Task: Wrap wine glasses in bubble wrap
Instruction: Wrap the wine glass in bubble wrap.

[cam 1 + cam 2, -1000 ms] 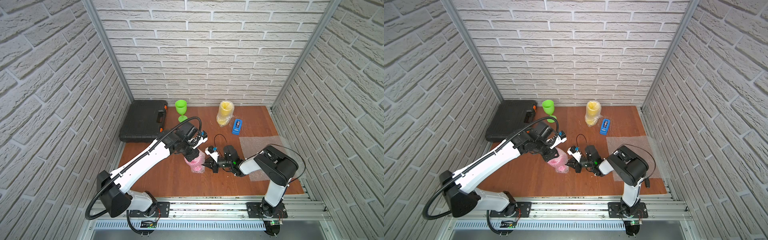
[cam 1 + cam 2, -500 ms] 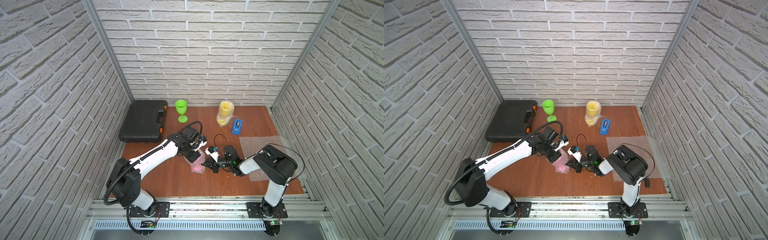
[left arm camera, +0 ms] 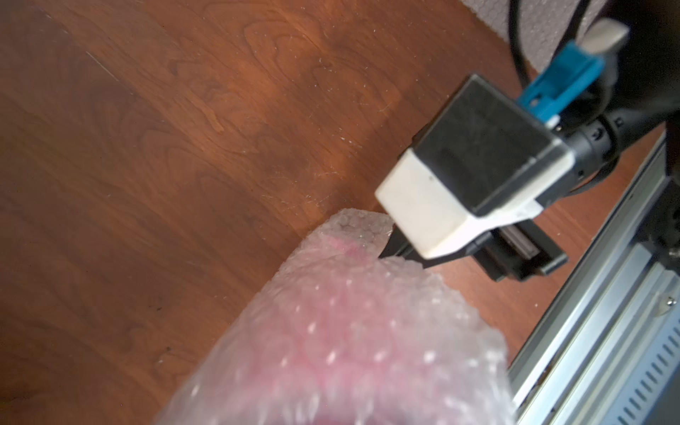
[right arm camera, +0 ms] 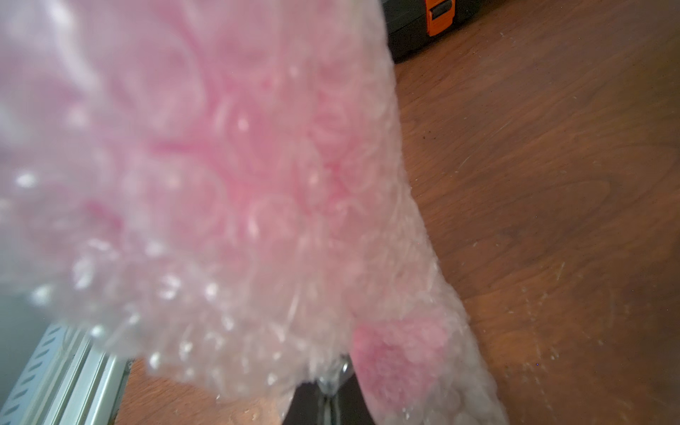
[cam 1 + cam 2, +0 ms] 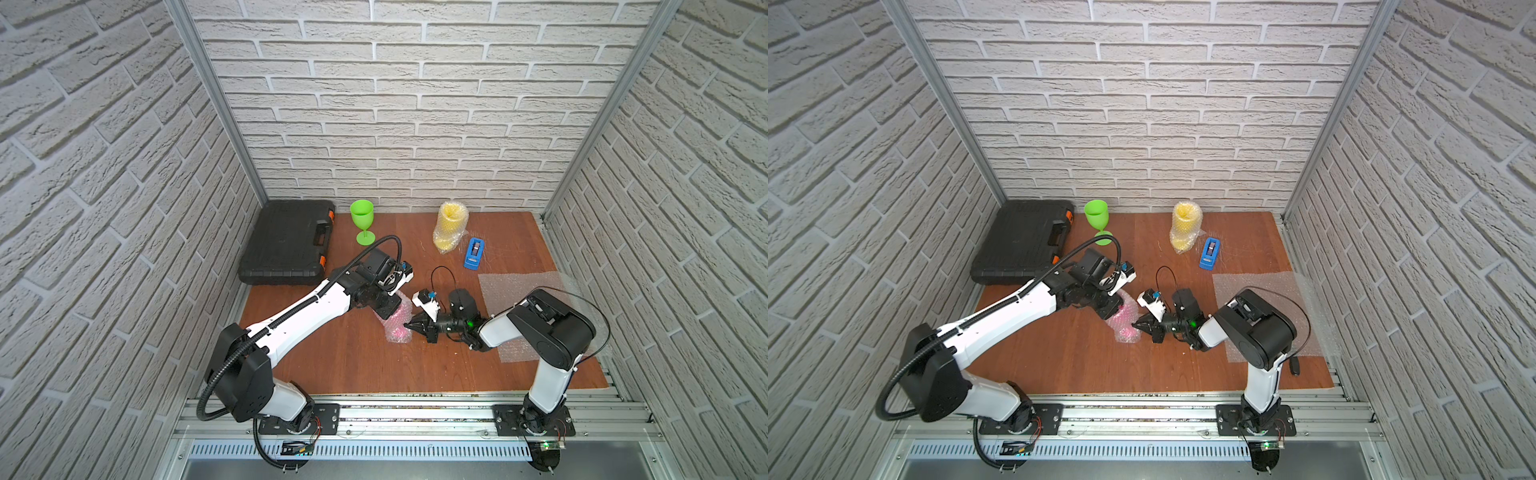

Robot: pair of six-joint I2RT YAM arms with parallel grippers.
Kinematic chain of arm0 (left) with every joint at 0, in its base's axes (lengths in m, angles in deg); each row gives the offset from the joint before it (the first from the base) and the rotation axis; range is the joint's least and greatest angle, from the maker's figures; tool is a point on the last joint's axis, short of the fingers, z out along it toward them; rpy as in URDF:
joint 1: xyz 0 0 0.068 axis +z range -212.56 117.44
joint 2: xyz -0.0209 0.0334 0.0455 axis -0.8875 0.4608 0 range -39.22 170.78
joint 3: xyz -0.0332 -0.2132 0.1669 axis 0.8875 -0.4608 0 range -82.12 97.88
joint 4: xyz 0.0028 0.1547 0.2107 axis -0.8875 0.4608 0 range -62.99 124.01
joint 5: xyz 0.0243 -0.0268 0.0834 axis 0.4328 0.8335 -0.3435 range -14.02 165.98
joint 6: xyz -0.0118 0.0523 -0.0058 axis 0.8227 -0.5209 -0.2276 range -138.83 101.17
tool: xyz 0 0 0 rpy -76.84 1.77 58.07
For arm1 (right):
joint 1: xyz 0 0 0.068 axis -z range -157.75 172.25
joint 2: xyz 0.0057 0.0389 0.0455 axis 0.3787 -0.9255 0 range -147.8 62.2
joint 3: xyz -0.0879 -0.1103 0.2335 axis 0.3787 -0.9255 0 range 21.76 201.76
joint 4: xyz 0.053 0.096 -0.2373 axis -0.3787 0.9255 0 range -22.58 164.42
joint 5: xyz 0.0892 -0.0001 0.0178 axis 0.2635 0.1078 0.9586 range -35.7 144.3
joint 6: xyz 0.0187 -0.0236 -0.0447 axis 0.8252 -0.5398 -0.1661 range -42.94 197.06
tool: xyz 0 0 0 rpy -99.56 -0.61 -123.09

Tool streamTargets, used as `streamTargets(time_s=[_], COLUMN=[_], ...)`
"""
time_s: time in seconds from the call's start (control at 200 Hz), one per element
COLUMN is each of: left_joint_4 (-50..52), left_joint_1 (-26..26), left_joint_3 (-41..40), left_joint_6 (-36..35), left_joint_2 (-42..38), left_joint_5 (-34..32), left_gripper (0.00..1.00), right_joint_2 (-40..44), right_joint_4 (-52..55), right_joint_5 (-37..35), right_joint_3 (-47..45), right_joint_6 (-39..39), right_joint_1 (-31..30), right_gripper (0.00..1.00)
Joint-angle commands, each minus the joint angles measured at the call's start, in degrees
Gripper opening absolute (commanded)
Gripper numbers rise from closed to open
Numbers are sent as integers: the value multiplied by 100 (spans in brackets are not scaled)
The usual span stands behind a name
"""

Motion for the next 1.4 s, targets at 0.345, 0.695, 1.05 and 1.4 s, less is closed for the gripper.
streamTargets(time_s=[0.345, 0.695, 1.05, 1.4], left_joint_4=[405, -614, 362, 1320], left_joint_1=[103, 40, -205, -115], left_joint_3=[417, -289, 380, 639], left_joint_6=[168, 468, 362, 1692], left_joint_2=[-529, 322, -55, -849], left_joint_5=[639, 523, -473, -1455], left_gripper=[26, 9, 26, 40], right_joint_2=[-64, -63, -76, -86], right_joint_4=[-105, -144, -186, -200], right_joint_5=[206, 206, 180, 206], right_joint_3=[80, 57, 41, 41], right_joint_6=[32, 52, 79, 92], right_joint_1=[-34, -25, -7, 1], right_gripper=[3, 3, 3, 3])
